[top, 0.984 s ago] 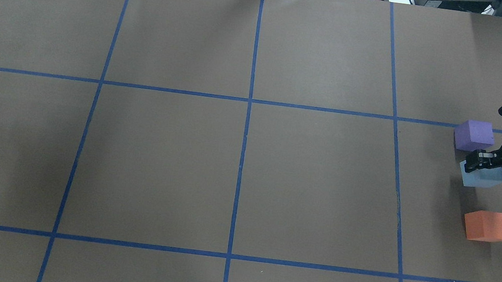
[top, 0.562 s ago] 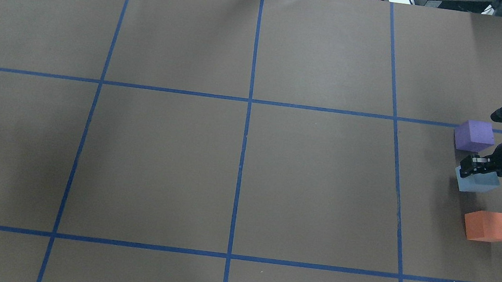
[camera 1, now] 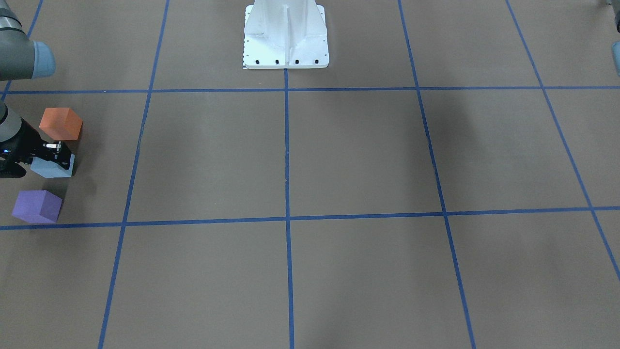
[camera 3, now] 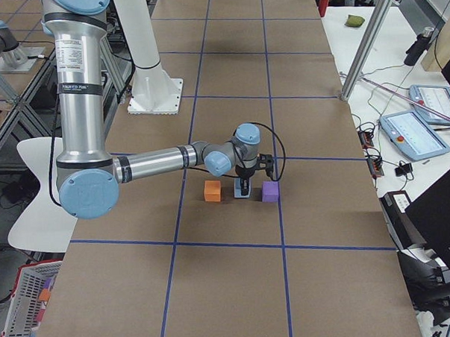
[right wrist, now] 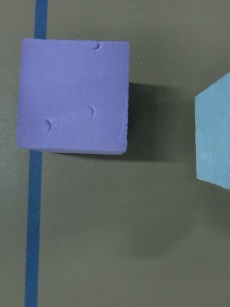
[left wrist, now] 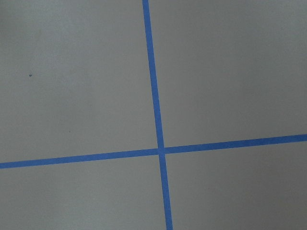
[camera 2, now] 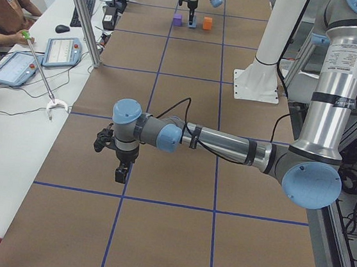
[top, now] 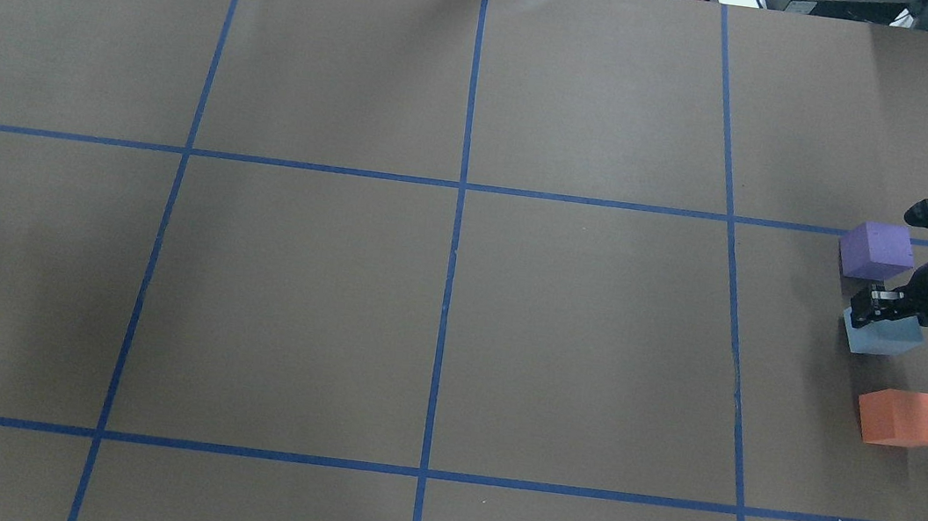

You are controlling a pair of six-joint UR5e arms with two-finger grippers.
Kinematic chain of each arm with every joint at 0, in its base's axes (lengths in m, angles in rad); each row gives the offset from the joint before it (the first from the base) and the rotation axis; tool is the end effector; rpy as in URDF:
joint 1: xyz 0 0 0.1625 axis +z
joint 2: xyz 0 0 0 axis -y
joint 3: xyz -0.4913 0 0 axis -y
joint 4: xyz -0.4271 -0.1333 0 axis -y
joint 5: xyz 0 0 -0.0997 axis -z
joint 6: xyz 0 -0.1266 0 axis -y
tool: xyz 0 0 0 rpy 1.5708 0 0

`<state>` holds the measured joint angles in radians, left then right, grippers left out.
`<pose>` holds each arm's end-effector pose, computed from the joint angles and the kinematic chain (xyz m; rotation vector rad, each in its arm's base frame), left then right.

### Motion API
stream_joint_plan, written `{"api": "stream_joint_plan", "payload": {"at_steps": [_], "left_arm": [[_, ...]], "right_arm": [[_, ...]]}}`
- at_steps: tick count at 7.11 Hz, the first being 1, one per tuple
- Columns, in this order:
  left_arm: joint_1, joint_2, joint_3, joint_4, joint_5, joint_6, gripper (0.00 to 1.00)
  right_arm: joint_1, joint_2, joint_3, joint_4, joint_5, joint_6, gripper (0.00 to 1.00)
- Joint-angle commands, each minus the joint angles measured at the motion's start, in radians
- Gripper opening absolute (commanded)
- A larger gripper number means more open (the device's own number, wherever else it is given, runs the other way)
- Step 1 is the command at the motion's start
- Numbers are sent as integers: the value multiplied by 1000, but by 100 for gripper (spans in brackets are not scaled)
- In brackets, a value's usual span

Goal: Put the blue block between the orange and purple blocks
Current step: 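Lower the light blue cube between the purple and orange cubes, open the right gripper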

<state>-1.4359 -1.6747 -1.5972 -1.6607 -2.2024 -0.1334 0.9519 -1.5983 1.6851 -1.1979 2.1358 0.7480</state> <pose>0.0219 -0.5965 0.6736 0.1268 0.6518 0.0710 -0.2650 -0.4850 0.6682 -0.0036 -0.7122 -0.0062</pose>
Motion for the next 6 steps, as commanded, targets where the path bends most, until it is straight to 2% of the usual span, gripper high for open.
{"api": "stream_joint_plan", "payload": {"at_steps": [1, 3, 4, 5, 6], "left_arm": [[0, -2, 3, 1, 1, 0, 100], [2, -2, 5, 1, 1, 0, 100], [2, -5, 3, 1, 3, 0, 100], [0, -14, 3, 4, 3, 4, 100], [-4, -11, 5, 6, 3, 21, 100]], "right_arm": [[10, -8, 11, 1, 4, 1, 100], [40, -8, 30, 1, 16, -1, 100], [79, -14, 75, -14, 19, -10, 100], [155, -25, 158, -67, 38, -12, 100], [242, -20, 221, -177, 99, -51, 100]]}}
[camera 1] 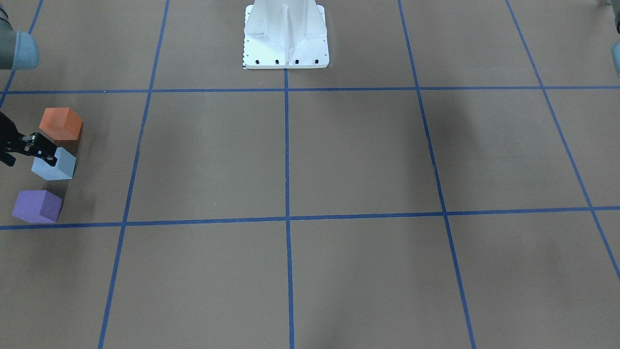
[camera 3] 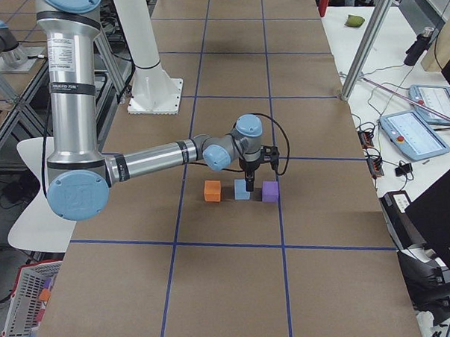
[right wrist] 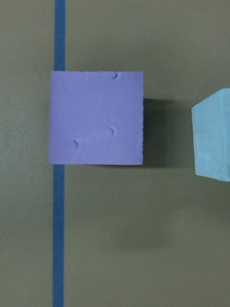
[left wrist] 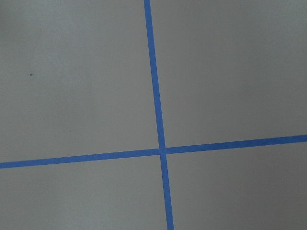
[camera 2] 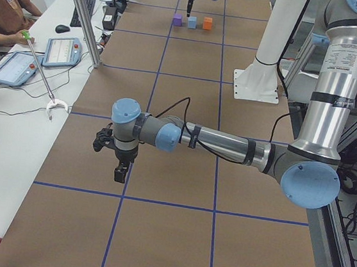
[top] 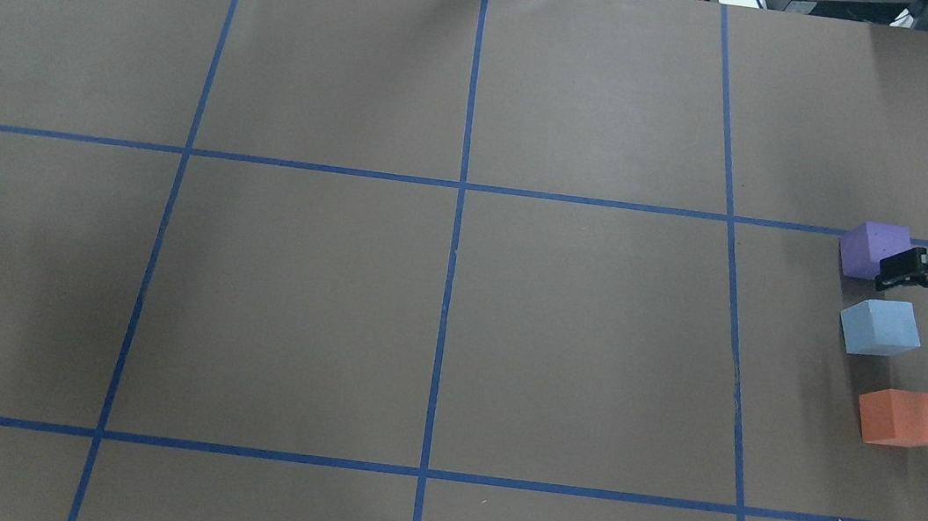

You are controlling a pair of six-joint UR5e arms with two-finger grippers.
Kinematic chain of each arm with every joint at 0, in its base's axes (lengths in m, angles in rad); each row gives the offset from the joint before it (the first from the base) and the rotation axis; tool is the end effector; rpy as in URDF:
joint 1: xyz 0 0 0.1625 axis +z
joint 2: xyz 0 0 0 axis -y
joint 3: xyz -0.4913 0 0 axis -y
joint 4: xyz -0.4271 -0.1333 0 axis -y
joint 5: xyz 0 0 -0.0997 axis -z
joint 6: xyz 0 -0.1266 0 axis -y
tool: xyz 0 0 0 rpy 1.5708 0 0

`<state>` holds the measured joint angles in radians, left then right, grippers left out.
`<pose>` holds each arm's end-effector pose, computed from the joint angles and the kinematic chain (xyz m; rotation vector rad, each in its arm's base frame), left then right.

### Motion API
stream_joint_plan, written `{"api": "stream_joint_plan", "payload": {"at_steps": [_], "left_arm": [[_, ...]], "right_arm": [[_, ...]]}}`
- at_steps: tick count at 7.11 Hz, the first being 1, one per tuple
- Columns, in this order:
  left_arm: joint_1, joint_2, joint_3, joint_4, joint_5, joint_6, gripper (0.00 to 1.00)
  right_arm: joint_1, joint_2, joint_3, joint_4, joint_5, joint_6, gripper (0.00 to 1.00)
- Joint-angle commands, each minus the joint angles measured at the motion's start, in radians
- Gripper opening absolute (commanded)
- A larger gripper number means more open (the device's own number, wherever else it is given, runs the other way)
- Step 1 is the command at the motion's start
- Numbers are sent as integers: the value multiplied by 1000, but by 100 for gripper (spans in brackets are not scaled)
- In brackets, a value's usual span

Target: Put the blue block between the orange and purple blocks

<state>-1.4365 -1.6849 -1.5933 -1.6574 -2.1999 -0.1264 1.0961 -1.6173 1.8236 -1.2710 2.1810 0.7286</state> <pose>0.0219 -0.6014 0.6702 0.1325 0.6492 0.0778 -0.1894 -0.5016 0.6082 0.0662 -0.7690 0.0868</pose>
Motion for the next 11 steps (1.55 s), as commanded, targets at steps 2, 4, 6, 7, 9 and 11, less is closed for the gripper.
{"api": "stream_joint_plan", "payload": {"at_steps": [2, 4, 6, 7, 9, 11], "left_arm": [[-18, 17, 10, 10, -9, 157, 100], [-41, 77, -2, -16, -15, 203, 100], [-97, 77, -33, 14, -82, 226, 100], [-113, 77, -37, 25, -108, 229, 100], [-133, 106, -39, 27, -110, 299, 100], [-133, 125, -47, 25, -109, 298, 100]], "right_arm": [[204, -24, 76, -215, 71, -386, 100], [300, -76, 60, -232, 112, -567, 100], [349, -134, 39, -225, 202, -586, 100], [372, -115, -16, -220, 203, -589, 100], [459, -128, -38, -161, 217, -622, 100], [519, -144, -79, -156, 221, -690, 100]]}}
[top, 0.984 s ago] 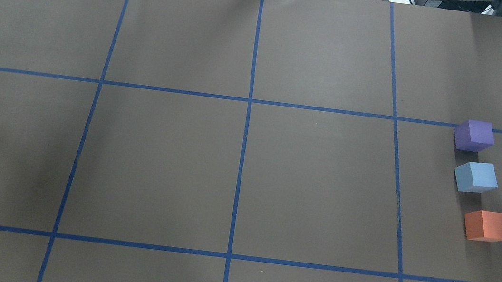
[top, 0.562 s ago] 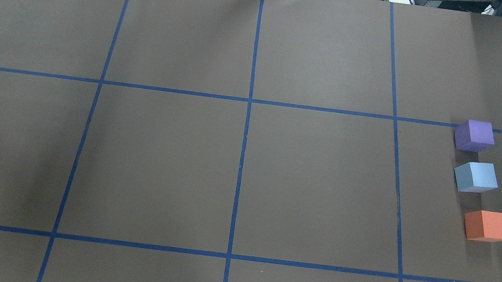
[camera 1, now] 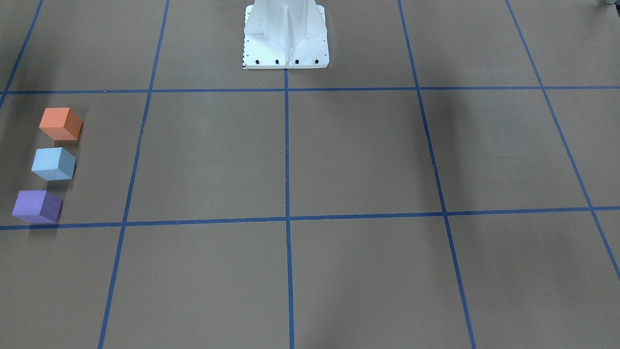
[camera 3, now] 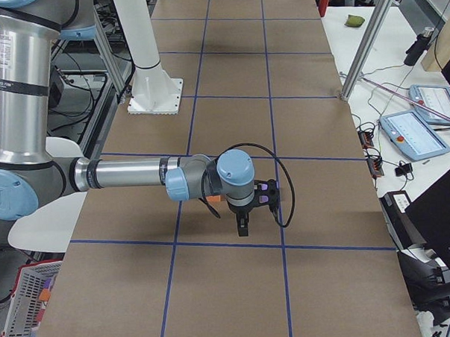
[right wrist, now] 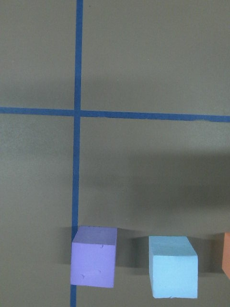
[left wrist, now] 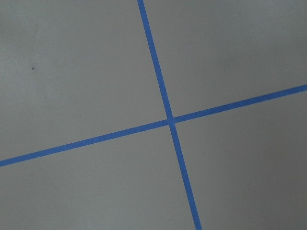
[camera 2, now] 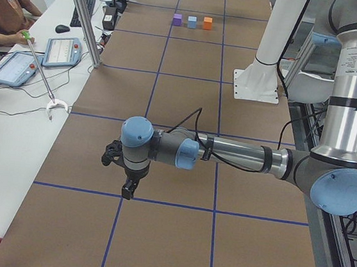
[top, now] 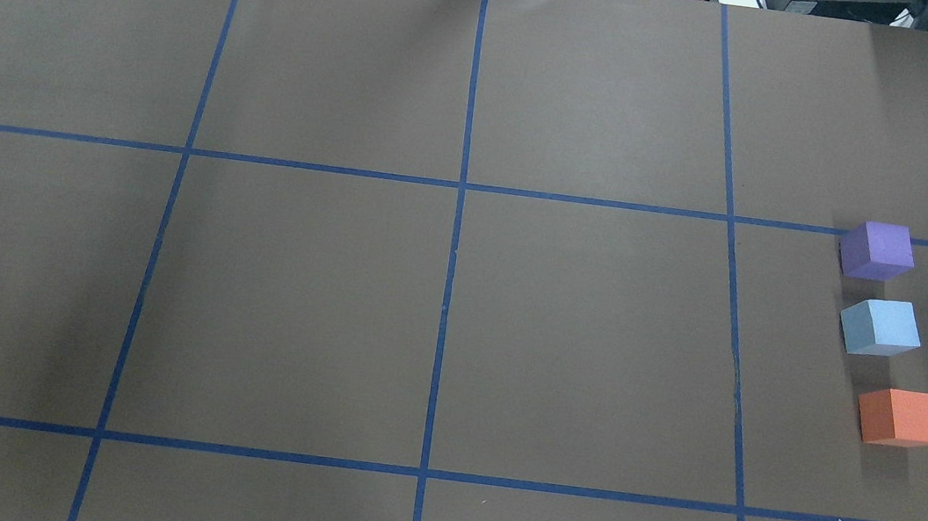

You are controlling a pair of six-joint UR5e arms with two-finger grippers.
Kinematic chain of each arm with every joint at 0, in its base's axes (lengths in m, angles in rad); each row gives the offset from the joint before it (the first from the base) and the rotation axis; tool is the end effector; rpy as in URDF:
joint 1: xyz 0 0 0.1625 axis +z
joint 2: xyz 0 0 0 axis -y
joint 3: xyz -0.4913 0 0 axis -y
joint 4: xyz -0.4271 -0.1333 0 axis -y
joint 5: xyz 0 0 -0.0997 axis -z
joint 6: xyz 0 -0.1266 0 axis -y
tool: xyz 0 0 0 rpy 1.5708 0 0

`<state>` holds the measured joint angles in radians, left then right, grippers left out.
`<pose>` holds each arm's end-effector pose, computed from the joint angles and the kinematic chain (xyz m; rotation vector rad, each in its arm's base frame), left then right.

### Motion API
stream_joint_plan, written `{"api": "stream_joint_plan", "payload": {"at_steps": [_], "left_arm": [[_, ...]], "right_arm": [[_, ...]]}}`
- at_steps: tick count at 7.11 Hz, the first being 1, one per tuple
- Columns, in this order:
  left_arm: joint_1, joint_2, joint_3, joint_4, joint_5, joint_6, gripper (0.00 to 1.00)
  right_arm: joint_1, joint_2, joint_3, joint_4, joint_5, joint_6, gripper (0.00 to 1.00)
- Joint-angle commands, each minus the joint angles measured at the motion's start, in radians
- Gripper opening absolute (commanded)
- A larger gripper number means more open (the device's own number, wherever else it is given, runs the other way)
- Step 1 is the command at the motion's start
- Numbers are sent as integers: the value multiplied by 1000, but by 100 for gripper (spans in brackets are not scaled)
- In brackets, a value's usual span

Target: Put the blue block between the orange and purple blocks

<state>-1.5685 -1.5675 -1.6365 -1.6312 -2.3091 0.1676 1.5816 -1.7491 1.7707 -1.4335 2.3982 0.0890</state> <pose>-0.0469 -0.5352 0.7079 0.1780 0.7265 0.2072 0.0450 -0.4514 0.7056 0.1173 -0.8307 0.0281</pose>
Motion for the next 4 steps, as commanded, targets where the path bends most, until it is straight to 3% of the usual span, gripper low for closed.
{"api": "stream_joint_plan", "payload": {"at_steps": [1, 4], "left_arm": [[1, 7, -2, -1, 4, -5, 100], [1, 7, -2, -1, 4, -5, 100]], "right_arm": [[38, -15, -25, 1, 6, -60, 100], [38, -21, -14, -4, 4, -57, 100]]}}
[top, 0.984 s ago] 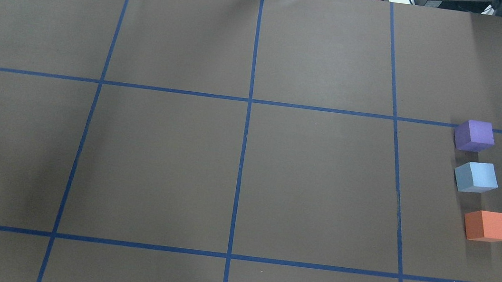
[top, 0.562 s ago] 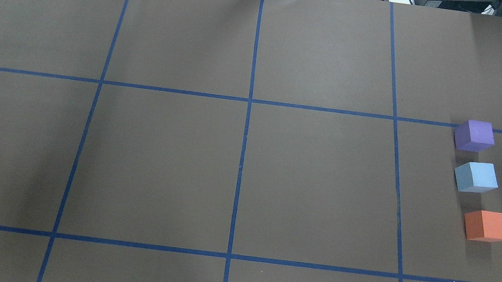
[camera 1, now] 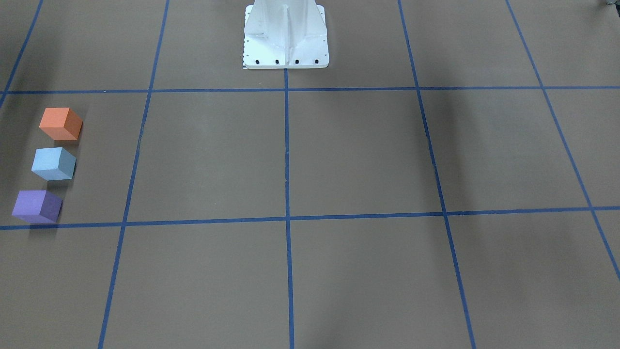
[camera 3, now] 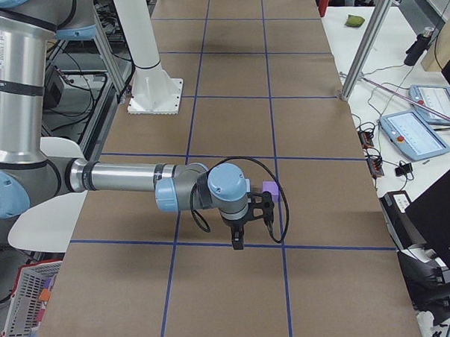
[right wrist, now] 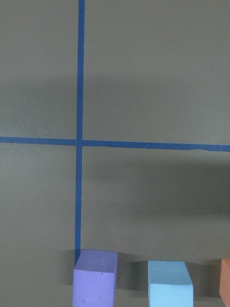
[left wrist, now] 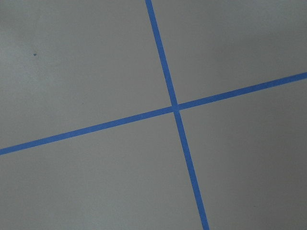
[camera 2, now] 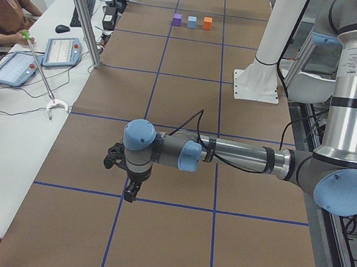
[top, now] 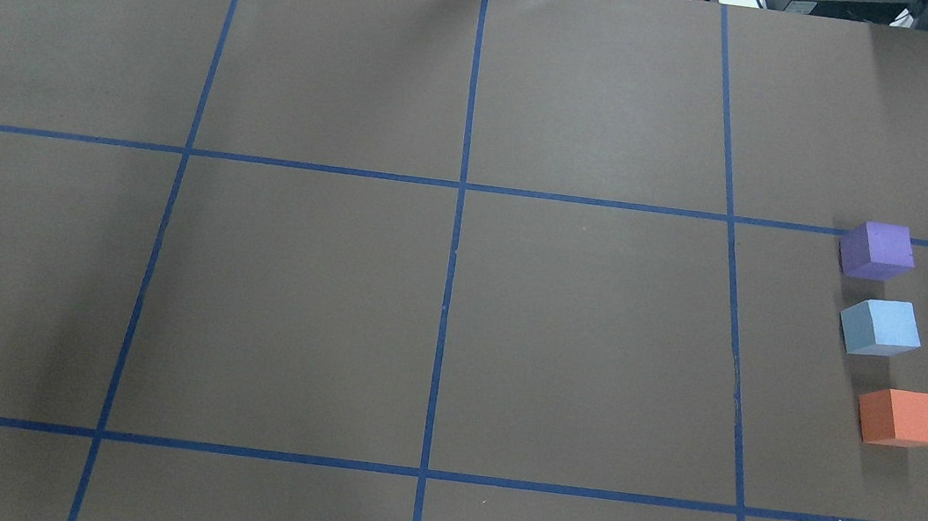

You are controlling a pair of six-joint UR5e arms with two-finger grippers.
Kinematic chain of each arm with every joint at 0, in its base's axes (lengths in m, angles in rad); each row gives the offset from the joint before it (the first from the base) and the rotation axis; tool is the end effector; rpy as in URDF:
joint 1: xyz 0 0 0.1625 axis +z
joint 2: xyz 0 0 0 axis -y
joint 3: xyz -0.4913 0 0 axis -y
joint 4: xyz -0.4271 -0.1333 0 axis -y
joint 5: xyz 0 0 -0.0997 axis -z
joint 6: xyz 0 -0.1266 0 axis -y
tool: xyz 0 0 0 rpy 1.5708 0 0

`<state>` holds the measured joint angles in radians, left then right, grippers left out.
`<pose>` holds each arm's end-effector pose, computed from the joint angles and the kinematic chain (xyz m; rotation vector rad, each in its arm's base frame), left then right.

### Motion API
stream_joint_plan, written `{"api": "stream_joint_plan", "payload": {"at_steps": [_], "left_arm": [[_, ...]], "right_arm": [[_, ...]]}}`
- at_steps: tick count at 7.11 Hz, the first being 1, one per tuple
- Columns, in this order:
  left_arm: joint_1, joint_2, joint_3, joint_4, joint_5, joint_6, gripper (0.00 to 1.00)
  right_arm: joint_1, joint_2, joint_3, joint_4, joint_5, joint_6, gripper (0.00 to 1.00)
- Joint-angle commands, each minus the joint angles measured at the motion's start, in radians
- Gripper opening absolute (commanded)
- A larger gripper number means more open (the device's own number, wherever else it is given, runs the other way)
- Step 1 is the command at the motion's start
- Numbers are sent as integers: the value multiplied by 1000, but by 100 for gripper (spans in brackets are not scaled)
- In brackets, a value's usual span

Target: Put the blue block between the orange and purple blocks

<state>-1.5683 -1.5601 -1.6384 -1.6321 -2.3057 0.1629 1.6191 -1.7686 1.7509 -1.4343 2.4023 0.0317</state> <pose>-0.0471 -0.5314 0.7110 0.1716 0.7239 0.2011 0.0609 -0.4372 0.7247 0.1188 -0.8295 0.0259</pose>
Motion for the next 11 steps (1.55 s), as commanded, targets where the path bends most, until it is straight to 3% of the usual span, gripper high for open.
{"api": "stream_joint_plan", "payload": {"at_steps": [1, 4, 11], "left_arm": [[1, 0, 0, 0, 2, 0, 100], [1, 5, 0, 0, 0, -2, 100], [2, 5, 9, 0, 2, -2, 100]], "right_arm": [[1, 1, 10, -24, 0, 1, 100], [-5, 12, 18, -115, -2, 1, 100], [-5, 8, 19, -117, -2, 1, 100]]}}
